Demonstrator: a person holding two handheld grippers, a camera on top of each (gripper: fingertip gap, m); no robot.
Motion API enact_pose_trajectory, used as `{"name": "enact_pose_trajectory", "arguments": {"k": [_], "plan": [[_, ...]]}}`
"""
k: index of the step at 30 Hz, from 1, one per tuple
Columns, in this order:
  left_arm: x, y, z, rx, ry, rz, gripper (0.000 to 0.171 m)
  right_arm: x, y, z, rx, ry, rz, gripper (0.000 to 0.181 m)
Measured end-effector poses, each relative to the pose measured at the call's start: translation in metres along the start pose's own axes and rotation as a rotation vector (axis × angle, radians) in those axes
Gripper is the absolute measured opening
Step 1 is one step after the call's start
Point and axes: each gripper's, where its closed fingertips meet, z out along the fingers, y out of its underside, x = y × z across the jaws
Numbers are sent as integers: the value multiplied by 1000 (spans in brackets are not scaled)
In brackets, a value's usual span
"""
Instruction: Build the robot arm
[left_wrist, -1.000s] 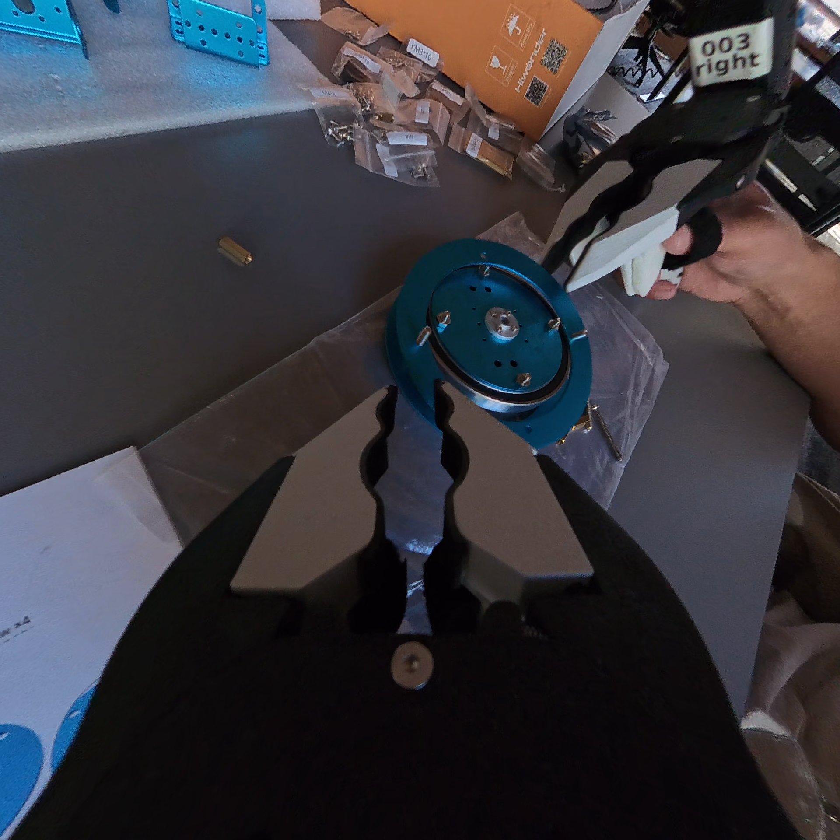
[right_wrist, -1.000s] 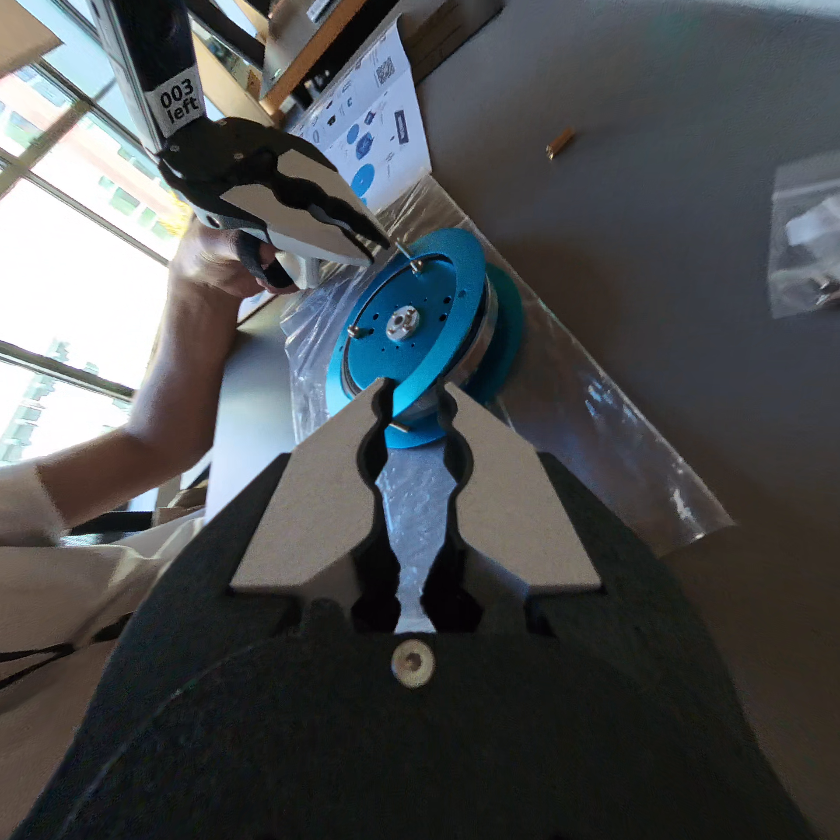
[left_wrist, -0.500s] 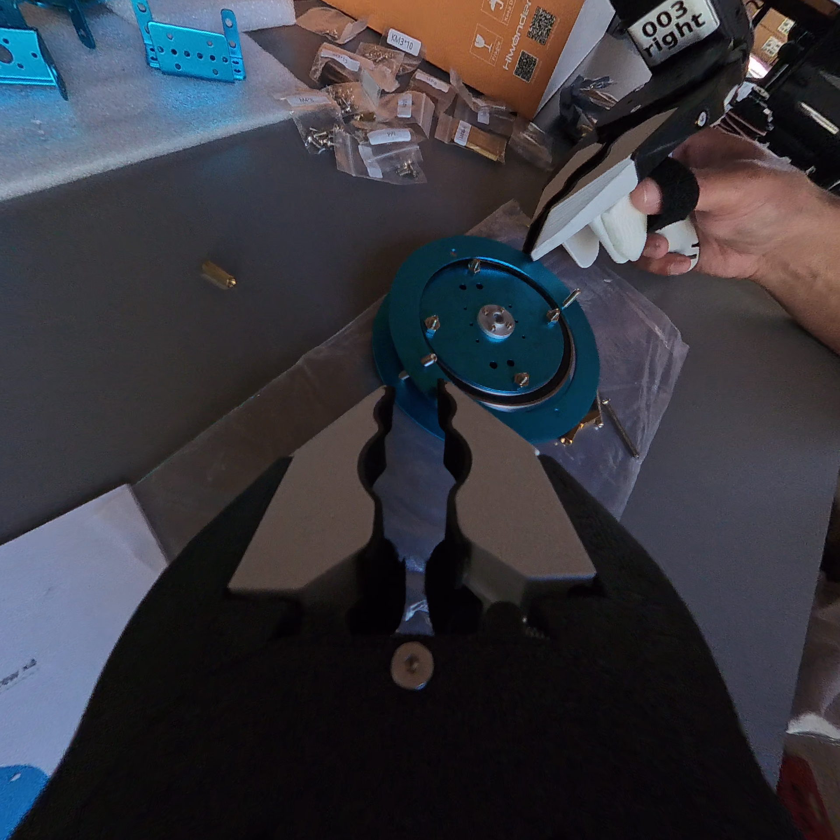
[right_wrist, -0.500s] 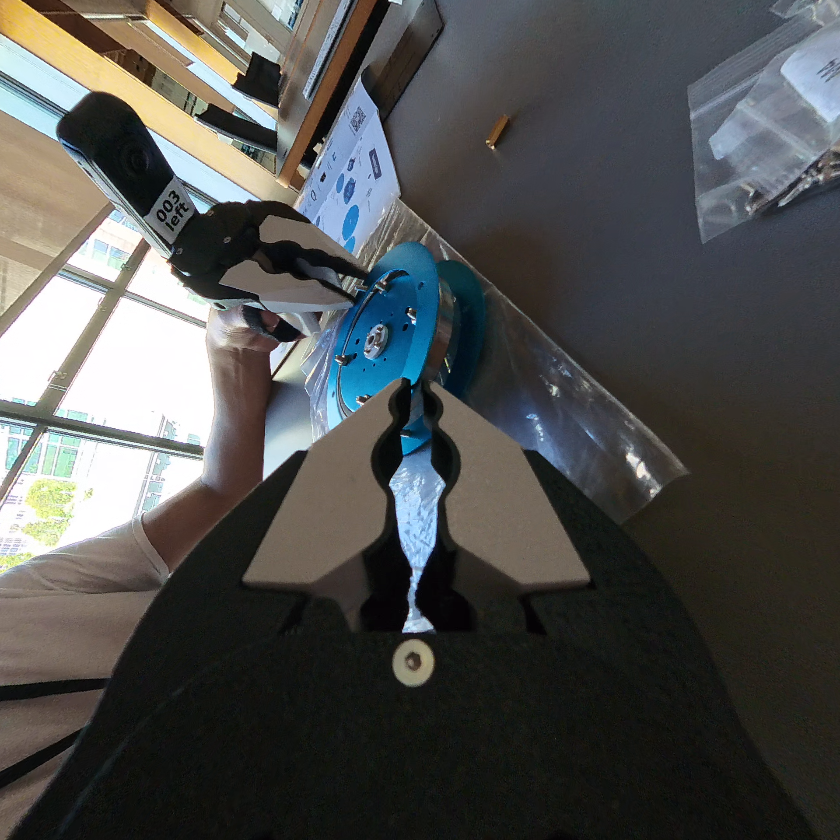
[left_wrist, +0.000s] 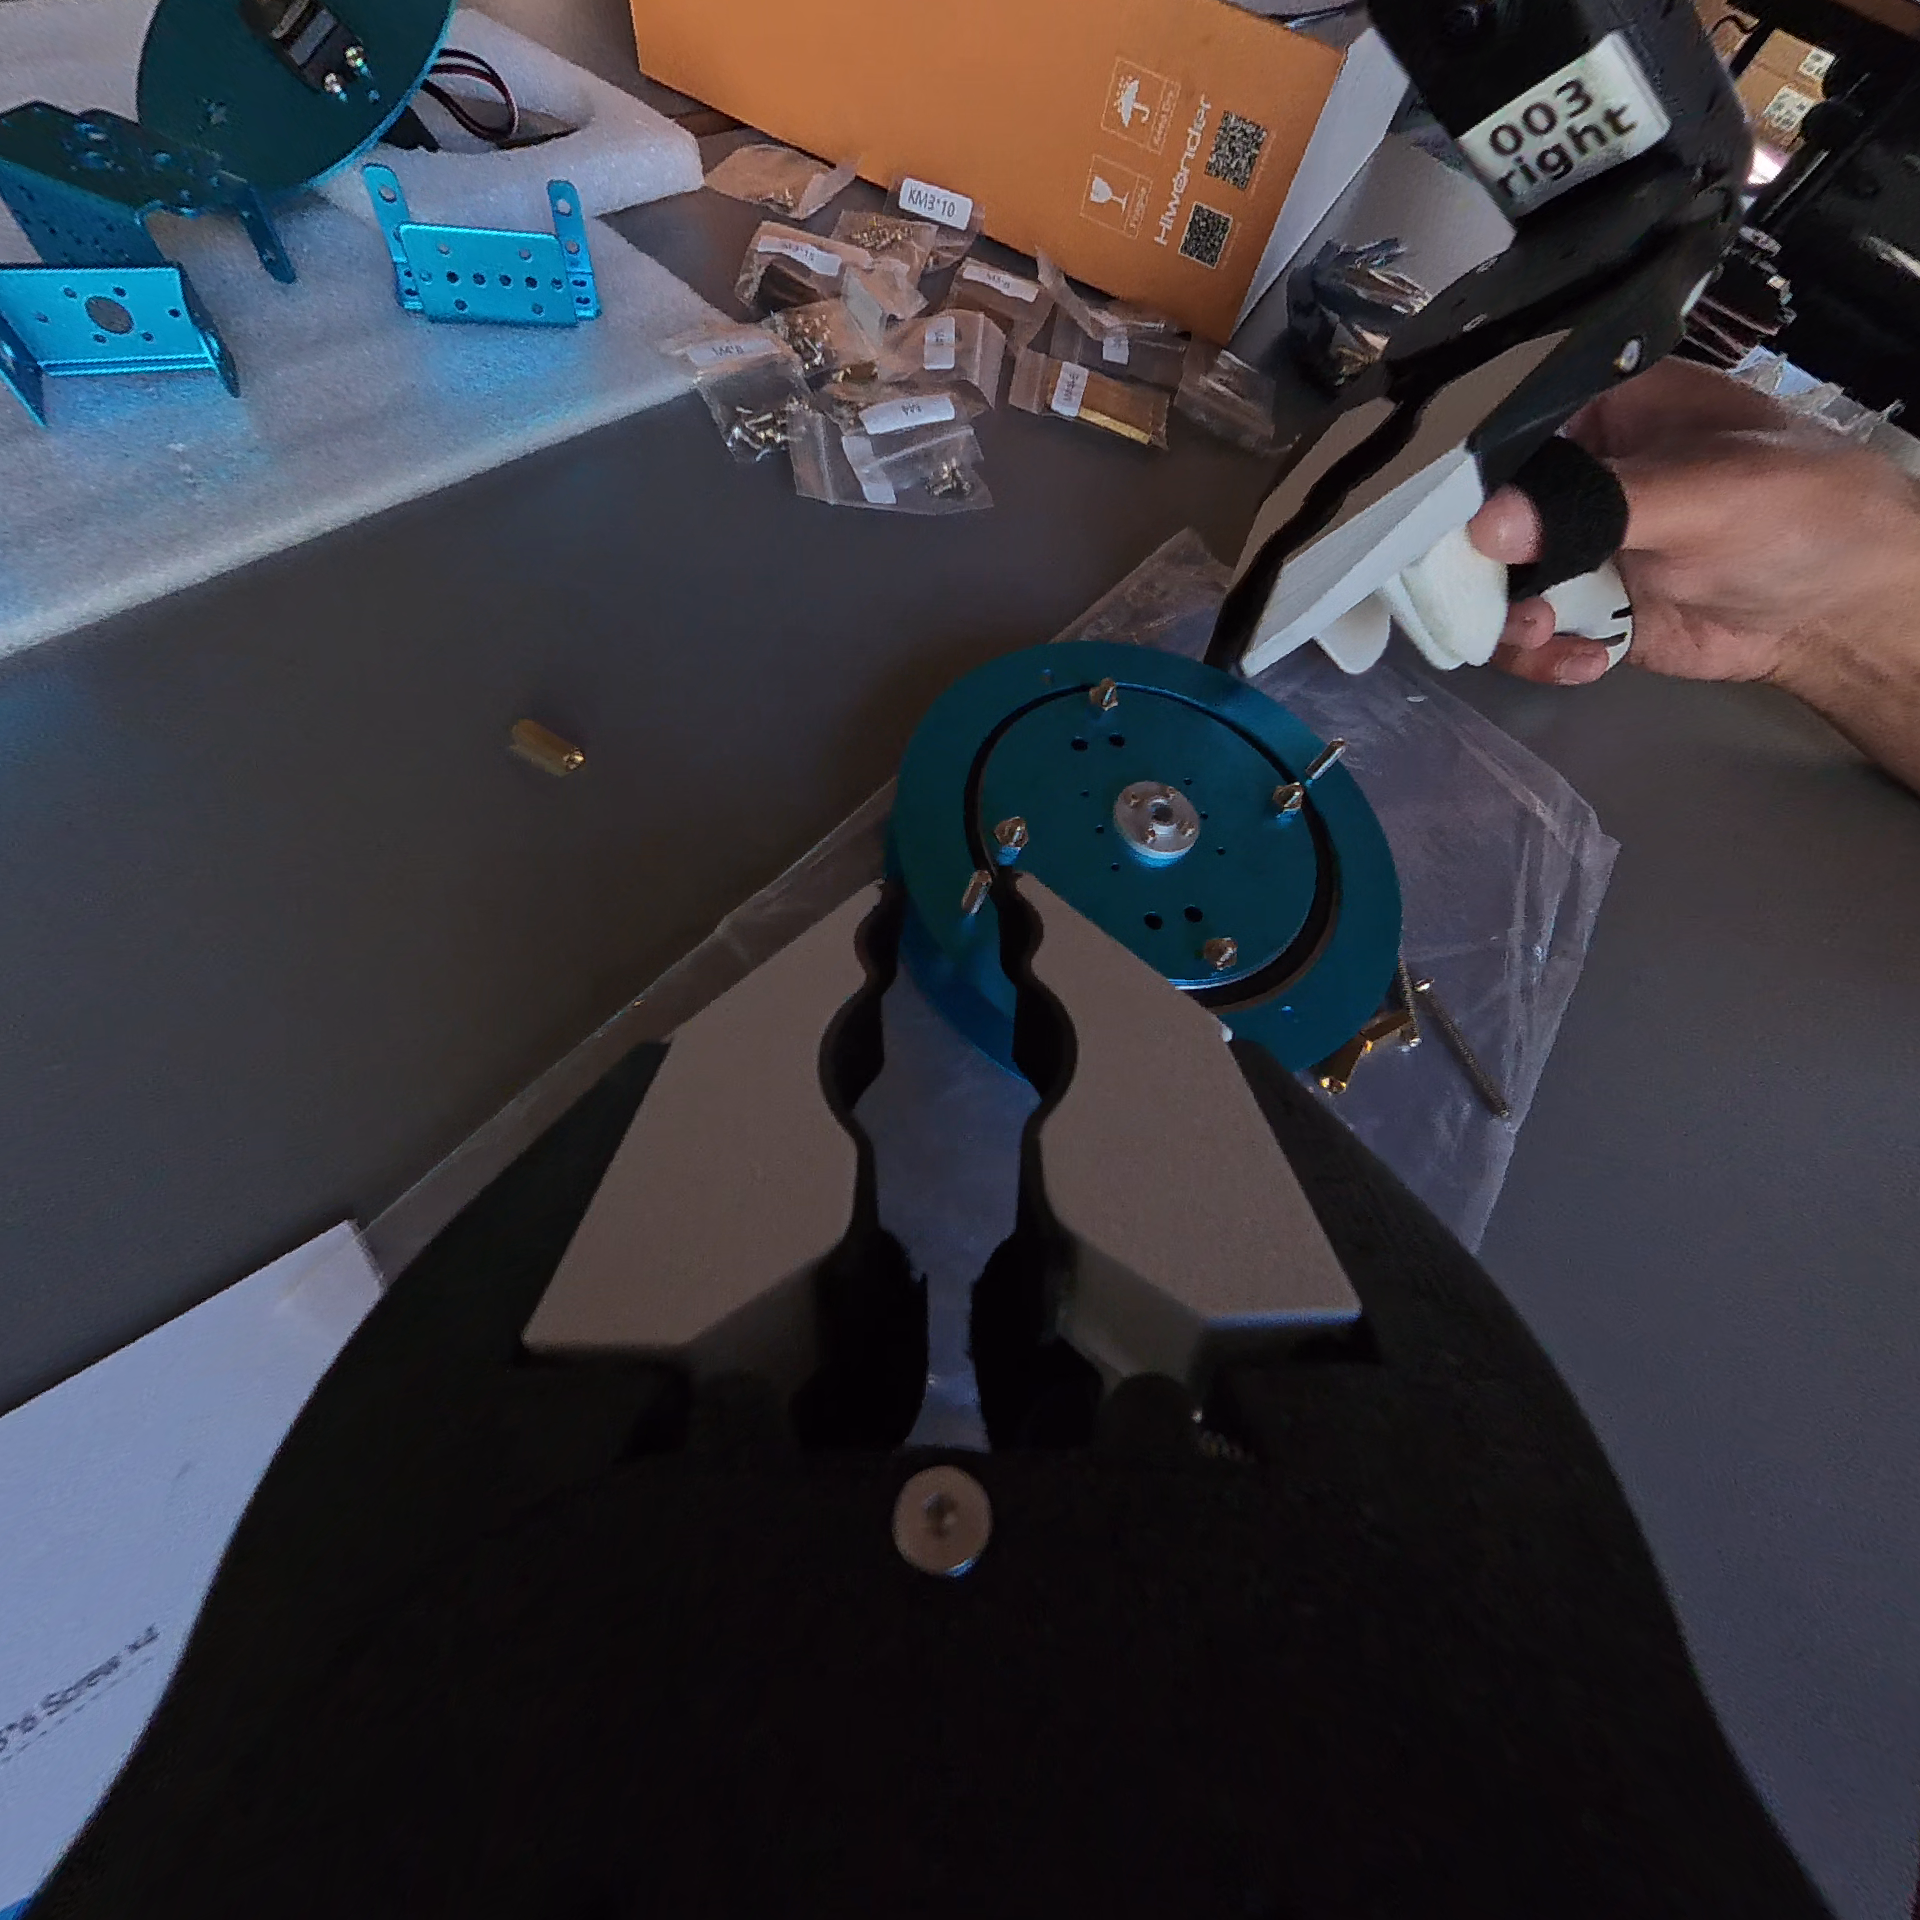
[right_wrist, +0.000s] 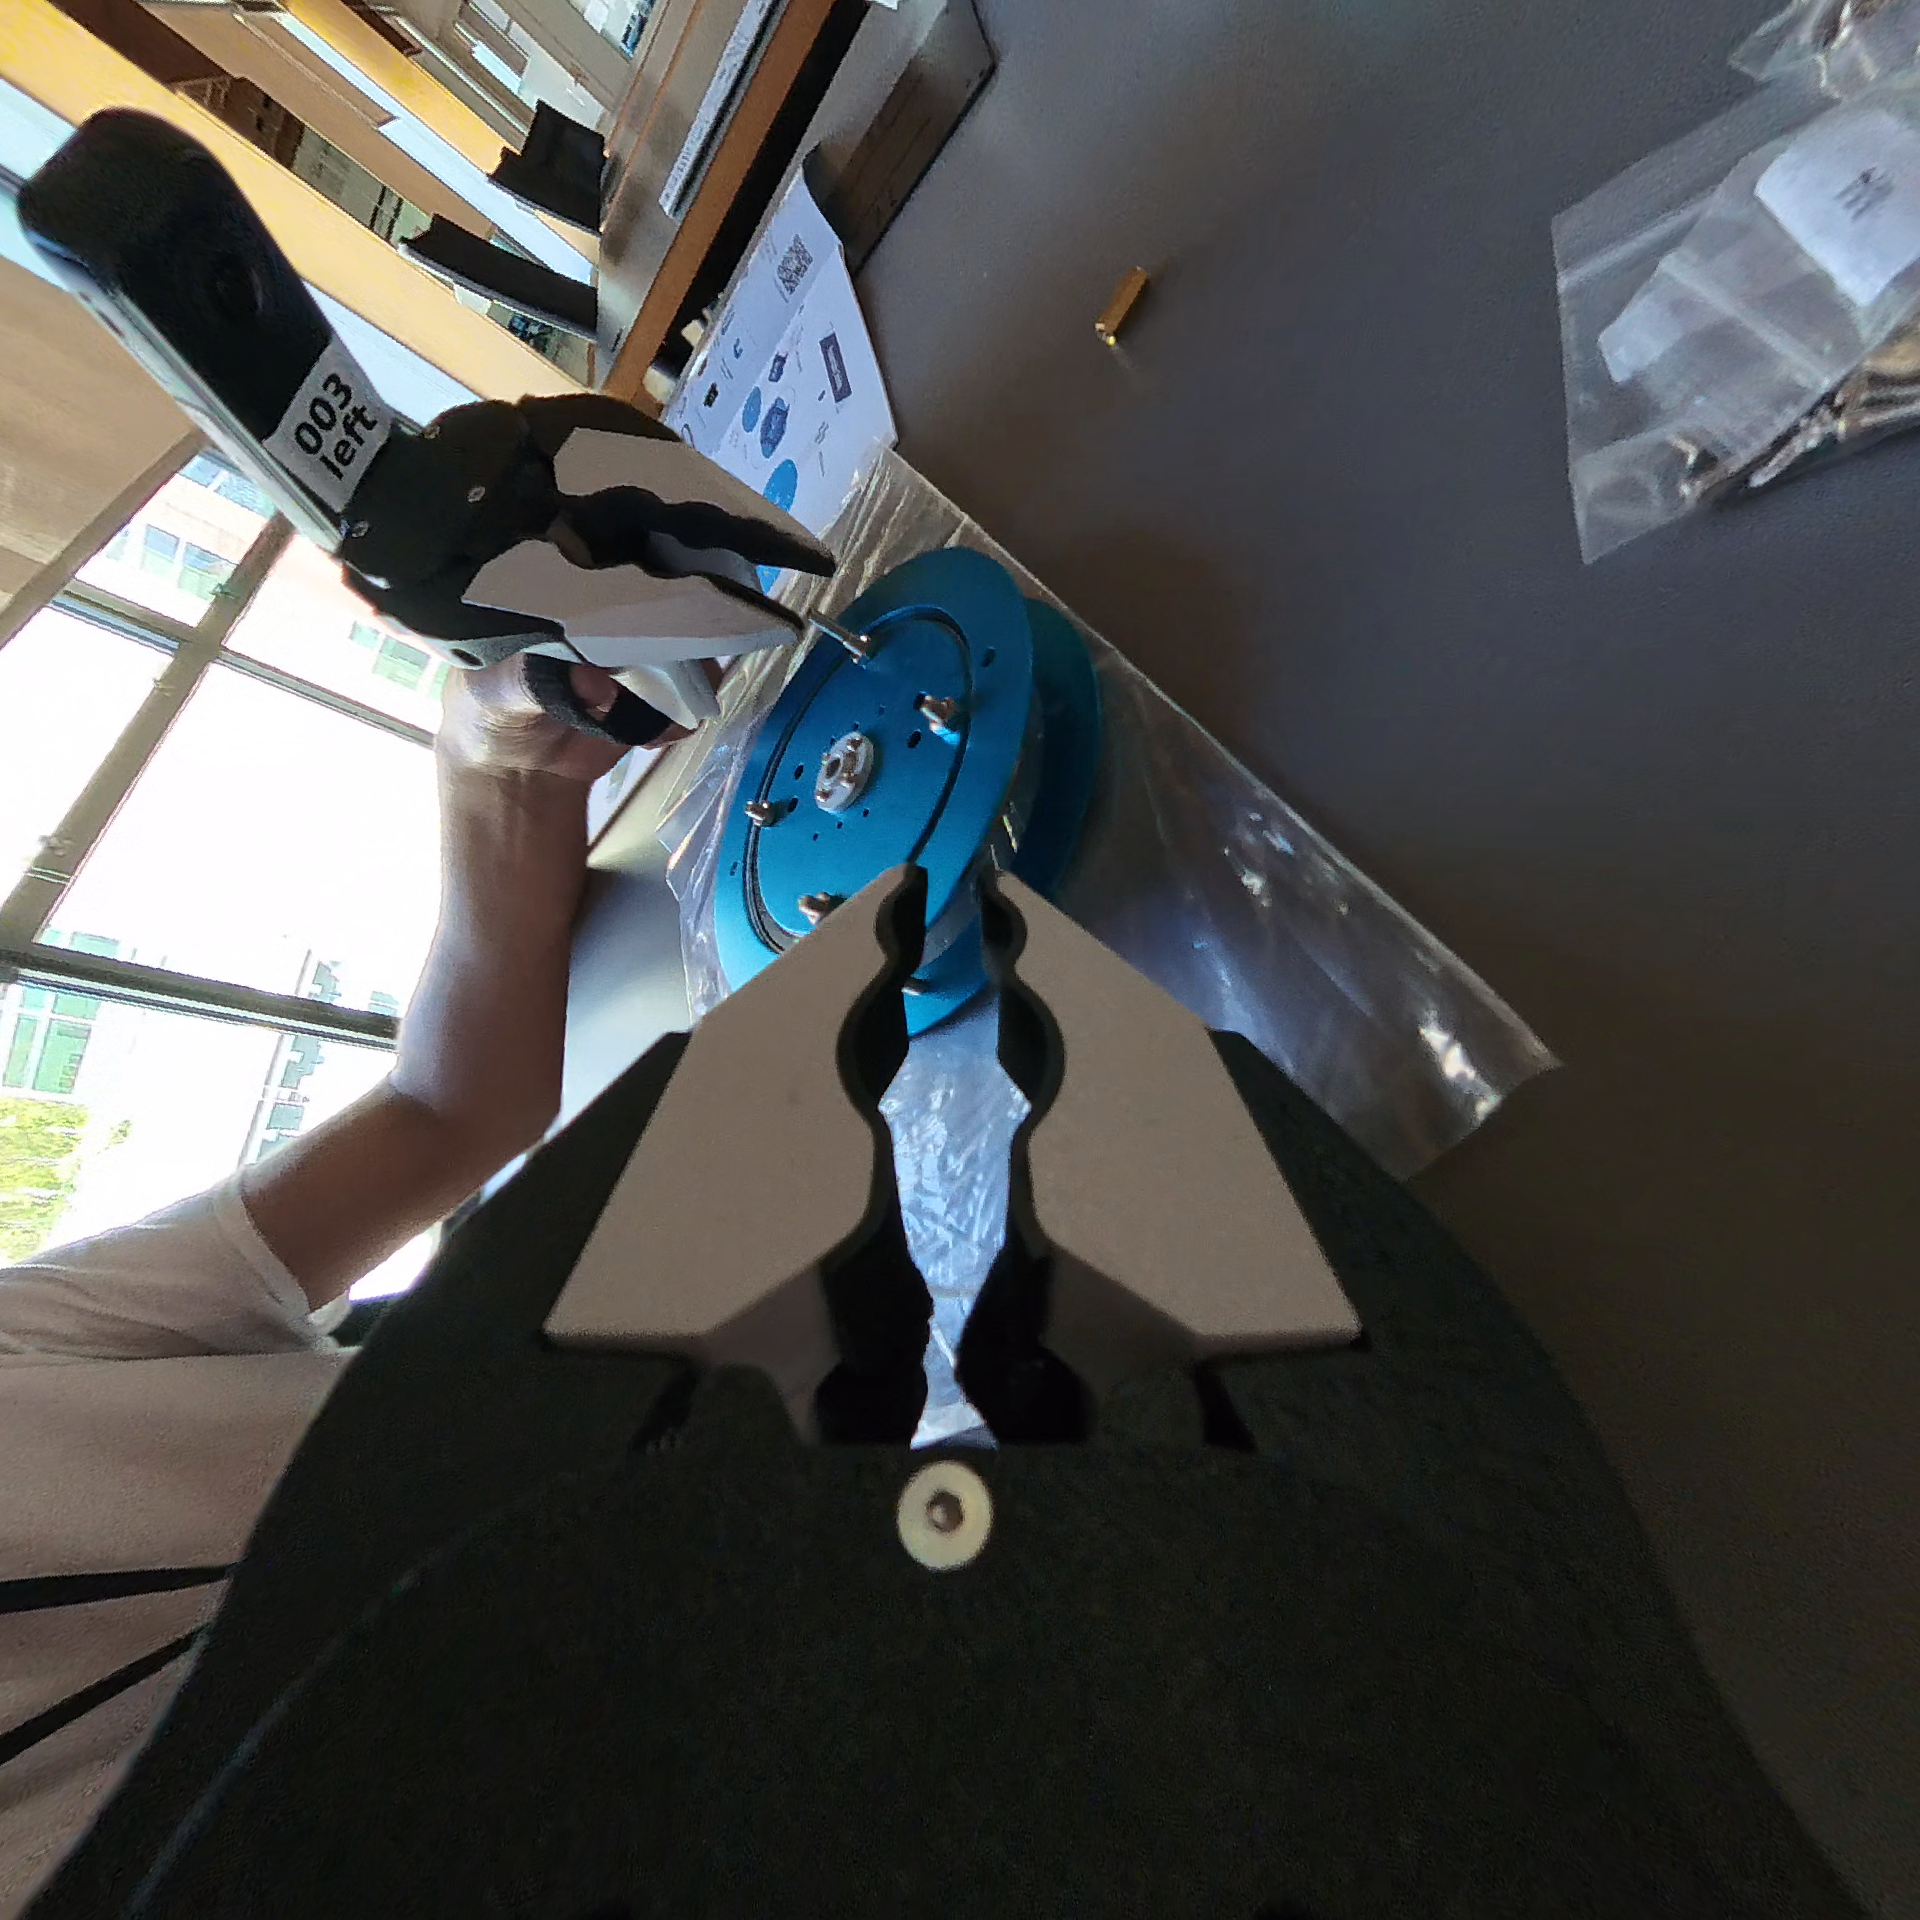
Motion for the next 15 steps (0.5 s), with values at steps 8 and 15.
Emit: {"name": "enact_pose_trajectory", "arguments": {"k": [8,15], "plan": [[4,3,7,-20,9,45,18,-40,8,-8,7,116,-650,23],[0,3,10,-24,-2,55,13,-33,22,6,-30,277,-836,14]]}}
